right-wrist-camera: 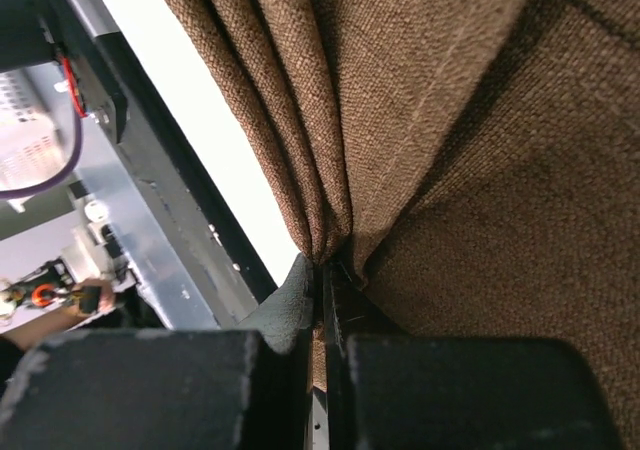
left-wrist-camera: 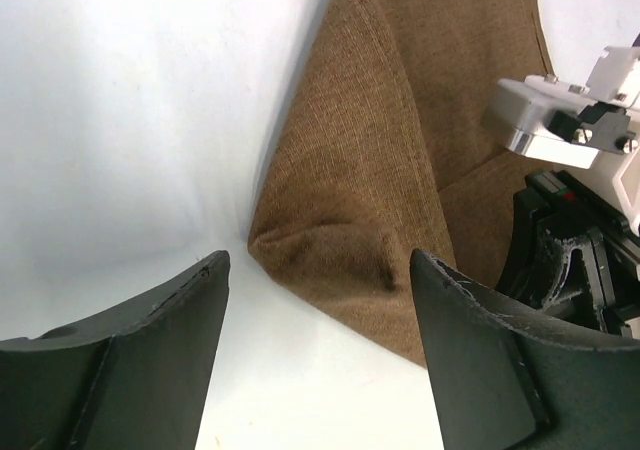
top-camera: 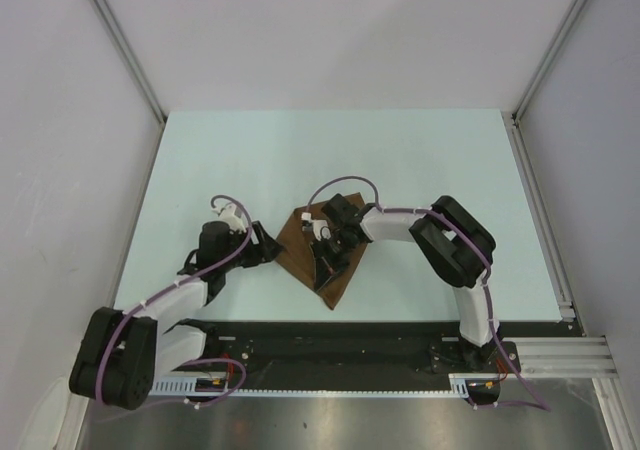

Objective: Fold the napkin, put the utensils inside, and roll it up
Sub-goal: Roll the napkin with the utensil

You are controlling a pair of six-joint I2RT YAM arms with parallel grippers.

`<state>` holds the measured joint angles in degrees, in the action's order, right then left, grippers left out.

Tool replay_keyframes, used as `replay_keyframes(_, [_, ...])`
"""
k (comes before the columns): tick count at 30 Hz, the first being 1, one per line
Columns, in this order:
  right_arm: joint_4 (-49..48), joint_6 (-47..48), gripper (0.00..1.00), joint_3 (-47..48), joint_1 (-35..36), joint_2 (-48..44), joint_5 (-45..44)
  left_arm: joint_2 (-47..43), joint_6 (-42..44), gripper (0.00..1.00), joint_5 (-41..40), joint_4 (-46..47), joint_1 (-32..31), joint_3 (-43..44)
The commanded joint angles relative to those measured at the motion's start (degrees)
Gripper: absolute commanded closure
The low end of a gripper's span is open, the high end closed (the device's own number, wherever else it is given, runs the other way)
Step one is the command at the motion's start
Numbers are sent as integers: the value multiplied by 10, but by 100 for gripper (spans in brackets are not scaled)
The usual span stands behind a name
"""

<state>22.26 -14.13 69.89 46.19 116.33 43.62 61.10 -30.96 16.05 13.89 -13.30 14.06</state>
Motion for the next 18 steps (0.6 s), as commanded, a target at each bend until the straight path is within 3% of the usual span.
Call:
replay_keyframes(1, [-6, -1, 100, 10, -9, 20, 22, 29, 18, 23, 0, 25, 5, 32])
replay_keyframes(10, [-7, 2, 100, 11, -26, 35, 36, 67, 20, 34, 14, 47, 2, 47])
replay_keyframes(18, [-8, 4, 100, 12, -29, 36, 38, 98, 21, 62, 20, 53, 1, 63])
